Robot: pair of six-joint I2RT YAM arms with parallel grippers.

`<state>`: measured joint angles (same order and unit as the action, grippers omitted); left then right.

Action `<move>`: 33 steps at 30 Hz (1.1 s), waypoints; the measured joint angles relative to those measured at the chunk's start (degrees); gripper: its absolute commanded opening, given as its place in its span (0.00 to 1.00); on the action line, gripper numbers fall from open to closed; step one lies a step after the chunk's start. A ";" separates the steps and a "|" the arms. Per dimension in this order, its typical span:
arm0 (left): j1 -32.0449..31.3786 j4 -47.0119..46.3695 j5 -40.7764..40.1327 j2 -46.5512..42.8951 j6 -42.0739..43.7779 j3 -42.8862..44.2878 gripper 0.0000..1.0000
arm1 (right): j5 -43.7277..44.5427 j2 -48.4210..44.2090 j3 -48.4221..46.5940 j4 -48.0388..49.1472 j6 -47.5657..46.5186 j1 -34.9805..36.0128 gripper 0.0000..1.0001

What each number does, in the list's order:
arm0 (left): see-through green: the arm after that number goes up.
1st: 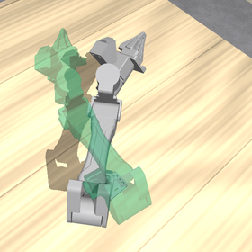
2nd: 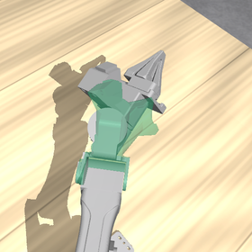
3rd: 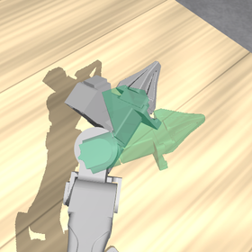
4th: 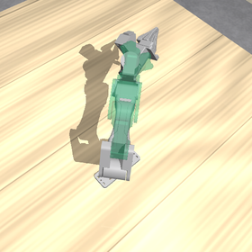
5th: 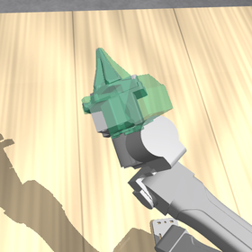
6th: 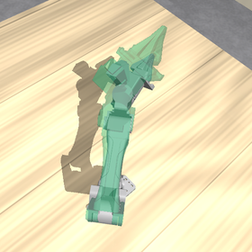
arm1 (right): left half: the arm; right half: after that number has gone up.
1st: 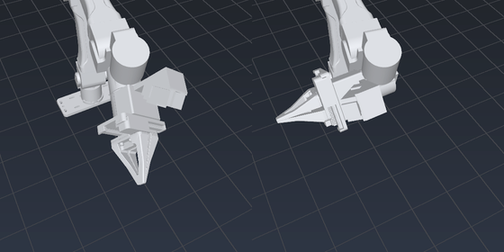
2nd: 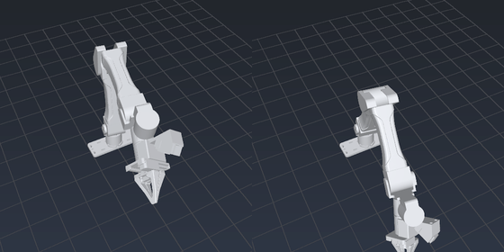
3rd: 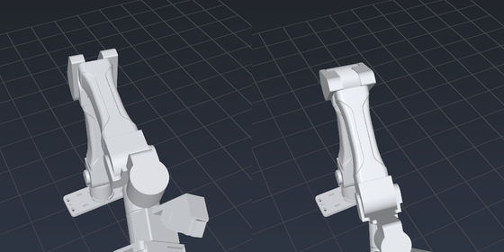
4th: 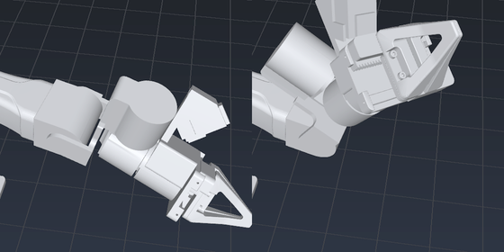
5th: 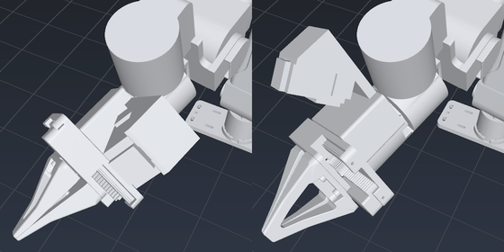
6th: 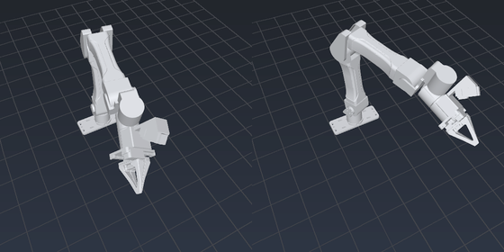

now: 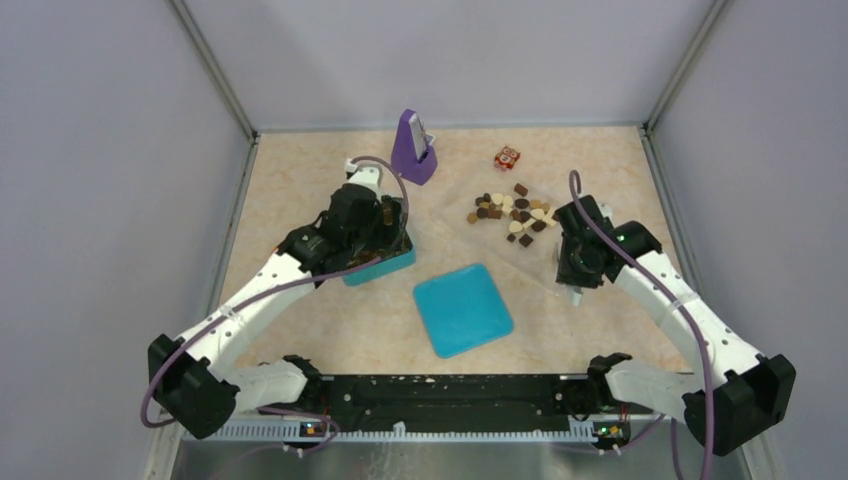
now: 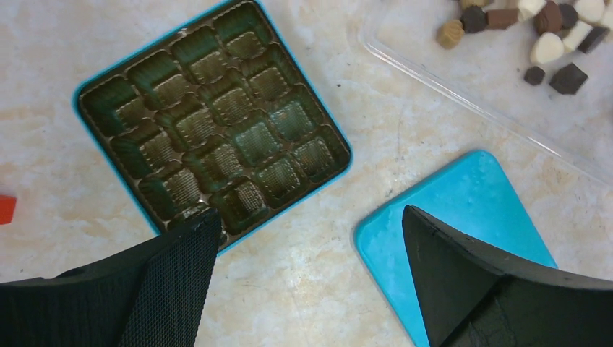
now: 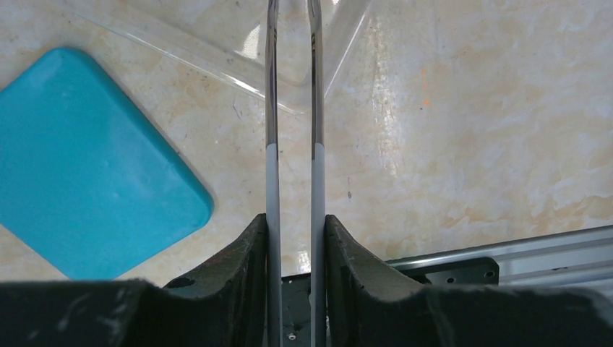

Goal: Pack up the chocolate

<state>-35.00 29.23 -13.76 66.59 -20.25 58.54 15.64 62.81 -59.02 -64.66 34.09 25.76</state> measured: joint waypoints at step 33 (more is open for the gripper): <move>31.65 2.03 6.01 19.12 -16.92 7.10 0.83 | -2.95 -1.20 -0.37 3.17 -3.63 0.33 0.00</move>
<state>-3.36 31.27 -7.75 85.71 -37.17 65.65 12.69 61.60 -59.40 -61.49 30.46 26.09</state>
